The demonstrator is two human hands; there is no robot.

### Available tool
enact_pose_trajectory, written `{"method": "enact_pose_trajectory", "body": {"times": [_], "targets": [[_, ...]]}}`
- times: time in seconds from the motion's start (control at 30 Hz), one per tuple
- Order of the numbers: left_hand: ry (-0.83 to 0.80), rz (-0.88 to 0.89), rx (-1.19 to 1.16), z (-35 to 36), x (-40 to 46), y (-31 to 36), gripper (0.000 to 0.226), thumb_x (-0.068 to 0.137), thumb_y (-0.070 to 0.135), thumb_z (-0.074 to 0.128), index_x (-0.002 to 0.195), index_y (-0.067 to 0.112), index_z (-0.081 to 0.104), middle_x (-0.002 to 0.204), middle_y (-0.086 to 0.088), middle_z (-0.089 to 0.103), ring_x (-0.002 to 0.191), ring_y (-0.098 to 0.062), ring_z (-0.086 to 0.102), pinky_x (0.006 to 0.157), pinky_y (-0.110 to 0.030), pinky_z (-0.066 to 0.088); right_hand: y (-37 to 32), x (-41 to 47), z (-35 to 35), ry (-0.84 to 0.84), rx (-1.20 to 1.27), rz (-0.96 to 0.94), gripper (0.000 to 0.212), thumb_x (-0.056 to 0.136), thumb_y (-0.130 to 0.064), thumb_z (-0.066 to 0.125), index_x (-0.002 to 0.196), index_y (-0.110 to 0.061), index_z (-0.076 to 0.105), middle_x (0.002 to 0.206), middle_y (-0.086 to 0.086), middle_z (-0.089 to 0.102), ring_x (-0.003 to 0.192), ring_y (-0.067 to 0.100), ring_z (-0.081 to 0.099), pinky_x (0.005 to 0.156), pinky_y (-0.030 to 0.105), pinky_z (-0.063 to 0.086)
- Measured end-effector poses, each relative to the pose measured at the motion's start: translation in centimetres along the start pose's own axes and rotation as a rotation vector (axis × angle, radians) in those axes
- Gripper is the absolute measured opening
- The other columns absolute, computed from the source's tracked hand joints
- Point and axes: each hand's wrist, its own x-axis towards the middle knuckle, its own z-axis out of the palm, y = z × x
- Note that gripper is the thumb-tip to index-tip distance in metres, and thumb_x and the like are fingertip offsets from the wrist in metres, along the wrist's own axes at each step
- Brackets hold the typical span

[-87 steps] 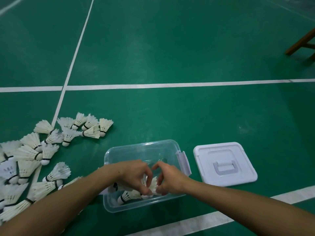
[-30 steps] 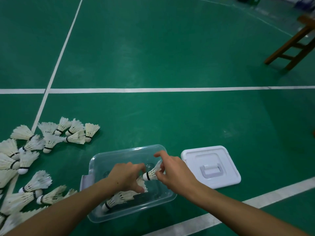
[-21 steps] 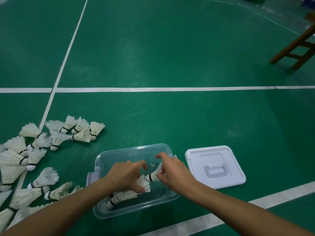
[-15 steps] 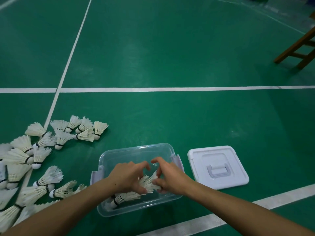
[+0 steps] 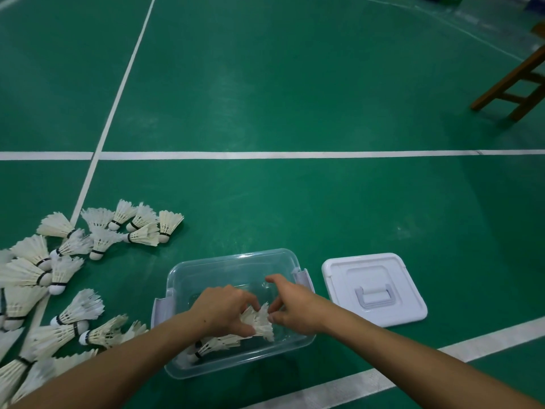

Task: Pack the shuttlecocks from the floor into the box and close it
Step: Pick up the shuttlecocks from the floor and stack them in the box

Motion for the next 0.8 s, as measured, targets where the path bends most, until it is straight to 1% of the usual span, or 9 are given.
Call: {"method": "enact_pose_trajectory", "body": {"times": [0.13,0.23,0.33,0.4,0.47,0.5,0.6,0.7,0.8], "targets": [[0.020,0.032,0.005,0.1,0.1,0.5,0.073,0.080,0.067,0.072,0.144,0.044,0.046,0.126,0.014,0.069,0.112,-0.017,0.067,0.077,-0.033,0.047,-0.2,-0.9,-1.8,0.103,-0.027,-0.045,0.071,0.101,-0.020,0.069,0.161,-0.021,0.031,0.123,0.002,0.074,0.116,0.019,0.066,0.102,0.035,0.053],[0.104,0.112,-0.119,-1.6,-0.7,0.3,0.098,0.073,0.075,0.076,0.153,0.040,0.033,0.135,0.015,0.064,0.114,-0.007,0.064,0.083,-0.027,0.046,-0.2,-0.9,-2.4,0.146,0.006,-0.070,0.059,0.102,-0.020,0.066,0.155,-0.021,0.041,0.125,0.001,0.073,0.108,0.015,0.067,0.097,0.034,0.056],[0.267,0.221,-0.451,-4.3,-1.9,0.1,0.119,0.058,0.077,0.085,0.154,0.036,0.029,0.121,0.017,0.063,0.082,0.008,0.059,0.075,-0.012,0.041,-0.3,-0.6,-2.6,0.188,0.146,-0.115,0.051,0.100,-0.012,0.065,0.148,-0.020,0.048,0.120,0.000,0.074,0.096,0.016,0.071,0.095,0.039,0.061],[0.399,0.268,-0.668,-5.5,-1.9,0.0,0.122,0.056,0.067,0.093,0.154,0.031,0.029,0.115,0.014,0.058,0.057,0.000,0.052,0.059,-0.009,0.035,-0.8,-0.6,-2.4,0.139,0.417,-0.155,0.055,0.096,-0.003,0.070,0.144,-0.019,0.048,0.119,0.004,0.074,0.098,0.026,0.076,0.091,0.044,0.063],[0.482,0.301,-0.765,-6.3,-1.7,0.3,0.117,0.061,0.061,0.093,0.154,0.030,0.029,0.113,0.010,0.055,0.047,-0.007,0.040,0.050,-0.014,0.030,-1.5,-0.9,-2.1,0.066,0.605,-0.203,0.063,0.091,0.002,0.077,0.143,-0.017,0.047,0.118,0.009,0.076,0.098,0.021,0.078,0.086,0.036,0.063],[0.517,0.313,-0.793,-6.6,-1.6,0.6,0.112,0.064,0.061,0.089,0.154,0.030,0.030,0.112,0.008,0.054,0.046,-0.007,0.036,0.048,-0.016,0.028,-1.7,-1.0,-1.9,0.060,0.609,-0.229,0.066,0.089,0.000,0.081,0.143,-0.016,0.047,0.116,0.010,0.078,0.097,0.016,0.077,0.088,0.033,0.062],[0.602,0.322,-0.850,-6.6,-1.1,1.5,0.098,0.072,0.069,0.076,0.151,0.030,0.033,0.109,0.005,0.053,0.047,-0.009,0.031,0.048,-0.020,0.027,-2.0,-1.3,-1.3,0.110,0.576,-0.251,0.070,0.084,-0.009,0.088,0.142,-0.020,0.050,0.100,0.002,0.081,0.094,0.010,0.076,0.098,0.038,0.060],[0.632,0.289,-0.959,-6.2,-0.7,2.2,0.084,0.079,0.076,0.066,0.145,0.030,0.040,0.105,0.006,0.053,0.047,-0.015,0.034,0.046,-0.031,0.028,-1.9,-1.5,-1.0,0.173,0.583,-0.255,0.069,0.083,-0.010,0.089,0.140,-0.022,0.052,0.099,0.002,0.081,0.098,0.015,0.078,0.098,0.042,0.061],[0.623,0.222,-1.103,-6.5,-0.7,3.0,0.056,0.087,0.061,0.065,0.129,0.025,0.055,0.099,0.010,0.059,0.055,-0.023,0.047,0.052,-0.040,0.037,-1.3,-1.5,-1.2,0.183,0.593,-0.293,0.065,0.083,-0.009,0.089,0.137,-0.021,0.055,0.094,0.007,0.080,0.093,0.020,0.078,0.095,0.041,0.062]]}}
